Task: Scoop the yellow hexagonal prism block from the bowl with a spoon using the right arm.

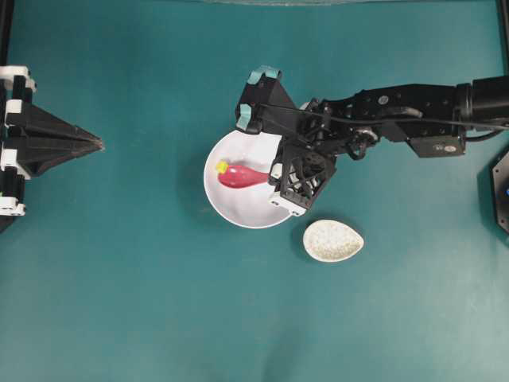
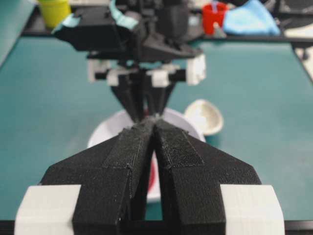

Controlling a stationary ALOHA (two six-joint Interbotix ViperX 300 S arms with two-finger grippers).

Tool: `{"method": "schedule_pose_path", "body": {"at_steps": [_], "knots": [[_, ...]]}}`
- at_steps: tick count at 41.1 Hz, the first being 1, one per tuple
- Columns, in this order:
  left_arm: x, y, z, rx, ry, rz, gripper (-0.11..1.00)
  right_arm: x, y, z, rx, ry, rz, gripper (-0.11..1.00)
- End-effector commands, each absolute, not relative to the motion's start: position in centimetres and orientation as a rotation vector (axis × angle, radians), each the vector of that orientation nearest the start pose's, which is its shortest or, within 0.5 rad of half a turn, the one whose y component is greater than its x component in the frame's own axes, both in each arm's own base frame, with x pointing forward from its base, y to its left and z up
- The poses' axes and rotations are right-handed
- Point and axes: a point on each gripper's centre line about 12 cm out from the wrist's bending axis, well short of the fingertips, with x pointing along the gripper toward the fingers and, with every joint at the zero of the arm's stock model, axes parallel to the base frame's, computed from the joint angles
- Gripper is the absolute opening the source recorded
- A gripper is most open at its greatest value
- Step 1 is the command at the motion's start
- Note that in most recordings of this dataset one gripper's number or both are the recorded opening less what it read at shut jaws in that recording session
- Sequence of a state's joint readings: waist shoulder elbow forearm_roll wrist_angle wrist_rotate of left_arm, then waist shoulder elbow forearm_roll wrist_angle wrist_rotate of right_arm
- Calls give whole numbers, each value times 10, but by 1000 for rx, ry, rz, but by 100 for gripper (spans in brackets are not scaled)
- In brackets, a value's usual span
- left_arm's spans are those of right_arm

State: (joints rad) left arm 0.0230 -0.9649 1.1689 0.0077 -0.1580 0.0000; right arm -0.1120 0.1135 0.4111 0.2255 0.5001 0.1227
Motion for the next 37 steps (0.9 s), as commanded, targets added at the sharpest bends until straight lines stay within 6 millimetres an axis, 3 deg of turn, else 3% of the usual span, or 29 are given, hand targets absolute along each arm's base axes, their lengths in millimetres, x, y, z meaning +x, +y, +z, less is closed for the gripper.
{"method": "schedule_pose_path", "body": {"at_steps": [1, 37], "knots": [[202, 5, 292, 7, 17, 23, 4, 417, -34, 178, 400, 950, -164, 25], [202, 5, 292, 3, 17, 23, 4, 419, -36, 176, 381, 897, -171, 24]]}}
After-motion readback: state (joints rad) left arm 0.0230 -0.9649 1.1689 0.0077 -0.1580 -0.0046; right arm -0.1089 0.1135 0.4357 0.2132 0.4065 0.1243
